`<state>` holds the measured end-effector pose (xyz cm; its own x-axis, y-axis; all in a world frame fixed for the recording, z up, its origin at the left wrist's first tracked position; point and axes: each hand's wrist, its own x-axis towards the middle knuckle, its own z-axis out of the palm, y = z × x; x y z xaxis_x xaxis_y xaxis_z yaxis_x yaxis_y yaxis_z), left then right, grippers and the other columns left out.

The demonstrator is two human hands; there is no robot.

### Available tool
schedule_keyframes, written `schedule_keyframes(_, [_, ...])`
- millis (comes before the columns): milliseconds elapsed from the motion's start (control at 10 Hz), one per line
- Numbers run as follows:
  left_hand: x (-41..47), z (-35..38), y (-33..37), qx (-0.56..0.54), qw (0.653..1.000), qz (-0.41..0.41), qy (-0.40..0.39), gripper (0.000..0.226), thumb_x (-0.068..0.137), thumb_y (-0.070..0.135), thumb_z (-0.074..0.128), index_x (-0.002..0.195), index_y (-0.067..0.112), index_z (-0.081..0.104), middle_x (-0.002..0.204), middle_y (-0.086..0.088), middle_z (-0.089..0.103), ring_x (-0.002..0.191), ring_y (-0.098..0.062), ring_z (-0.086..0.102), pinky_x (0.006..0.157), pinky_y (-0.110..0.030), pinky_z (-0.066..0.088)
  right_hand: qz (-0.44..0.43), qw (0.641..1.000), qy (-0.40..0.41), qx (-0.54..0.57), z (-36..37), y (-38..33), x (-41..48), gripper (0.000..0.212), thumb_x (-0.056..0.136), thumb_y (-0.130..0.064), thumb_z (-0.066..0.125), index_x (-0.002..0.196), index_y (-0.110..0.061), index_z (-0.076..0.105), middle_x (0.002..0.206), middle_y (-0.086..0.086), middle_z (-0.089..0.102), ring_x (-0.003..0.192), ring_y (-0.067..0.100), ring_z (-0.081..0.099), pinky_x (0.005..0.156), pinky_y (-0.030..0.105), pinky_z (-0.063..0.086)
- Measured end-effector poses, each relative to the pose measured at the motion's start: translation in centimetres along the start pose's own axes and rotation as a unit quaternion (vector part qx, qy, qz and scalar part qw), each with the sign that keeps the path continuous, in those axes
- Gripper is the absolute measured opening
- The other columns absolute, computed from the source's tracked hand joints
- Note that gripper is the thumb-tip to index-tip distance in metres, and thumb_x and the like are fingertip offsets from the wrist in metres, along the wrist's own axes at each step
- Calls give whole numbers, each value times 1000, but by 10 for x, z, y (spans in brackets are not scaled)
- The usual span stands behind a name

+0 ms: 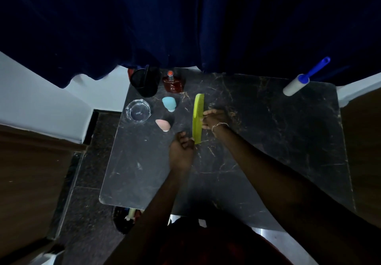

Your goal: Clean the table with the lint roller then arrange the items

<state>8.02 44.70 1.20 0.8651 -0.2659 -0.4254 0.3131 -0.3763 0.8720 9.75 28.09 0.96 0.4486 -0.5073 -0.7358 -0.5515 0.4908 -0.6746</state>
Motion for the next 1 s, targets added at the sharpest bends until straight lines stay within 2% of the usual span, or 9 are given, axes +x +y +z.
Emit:
schedule_keyframes(200, [2, -14, -4, 11, 1000, -2, 0, 24, 94, 6, 67, 116, 13, 61, 107, -17, 72, 99, -24, 70, 78, -9, 48, -10, 1000, 16, -24, 19, -5, 19, 26, 86, 14, 63, 109, 3, 60, 99, 24, 62, 90, 30, 62, 78, 44, 57])
schedule_keyframes(300, [0, -19, -6, 22, 1000, -2, -9, 24, 93, 2, 66, 115, 11, 61, 107, -21, 71, 92, -17, 66, 75, -7, 47, -34, 997, 30, -60, 18, 0, 20, 27, 83, 13, 66, 109, 7, 61, 105, 29, 65, 93, 33, 65, 89, 54, 56])
schedule_keyframes(400, [-1, -22, -7, 38, 999, 10, 0, 23, 92, 4, 69, 113, 10, 62, 104, -22, 71, 85, -12, 63, 69, -2, 45, -123, 960, 68, -243, 15, 4, 14, 28, 82, 2, 72, 108, 7, 63, 111, 25, 69, 104, 34, 67, 96, 44, 53])
schedule_keyframes(500, [-2, -25, -11, 104, 993, 52, -16, 27, 93, 11, 70, 119, 6, 63, 108, -13, 71, 85, -7, 65, 77, -5, 46, -205, 885, 47, -415, 15, 12, 1, 39, 87, -16, 70, 122, -1, 60, 124, 18, 64, 119, 31, 58, 102, 36, 45])
schedule_keyframes(600, [8, -25, -15, 229, 958, 142, -101, 39, 95, 20, 66, 132, 11, 60, 129, -9, 65, 116, -22, 63, 102, -33, 49, -253, 799, 23, -545, 12, 30, -5, 51, 91, -24, 60, 139, -10, 48, 150, 9, 41, 138, 33, 35, 116, 37, 28])
schedule_keyframes(700, [24, -16, -24, 452, 842, 196, -221, 51, 101, 37, 54, 146, 14, 52, 157, -6, 43, 149, -23, 34, 119, -32, 31, -251, 752, 18, -610, 7, 45, -6, 60, 94, -28, 55, 150, -18, 35, 161, -2, 23, 145, 35, 19, 117, 46, 27])
schedule_keyframes(800, [28, -12, -29, 544, 774, 174, -272, 65, 101, 50, 49, 152, 11, 43, 166, -7, 25, 156, -29, 13, 124, -43, 27, -216, 751, 18, -623, 9, 50, -10, 61, 96, -33, 52, 153, -24, 29, 162, -12, 16, 147, 32, 14, 112, 55, 32])
schedule_keyframes(900, [21, -15, -30, 504, 810, 147, -260, 79, 97, 50, 56, 160, 13, 25, 168, -9, 16, 156, -33, 11, 116, -53, 38, -210, 783, 10, -585, 9, 51, -11, 64, 97, -29, 52, 154, -22, 25, 163, -9, 17, 147, 32, 16, 114, 55, 30])
schedule_keyframes(1000, [15, -23, -28, 510, 800, 205, -241, 77, 97, 46, 56, 159, 15, 25, 167, -9, 17, 155, -34, 16, 113, -52, 43, -234, 815, 48, -529, 1, 56, -19, 66, 94, -27, 53, 154, -17, 28, 161, 2, 25, 146, 34, 24, 116, 50, 30])
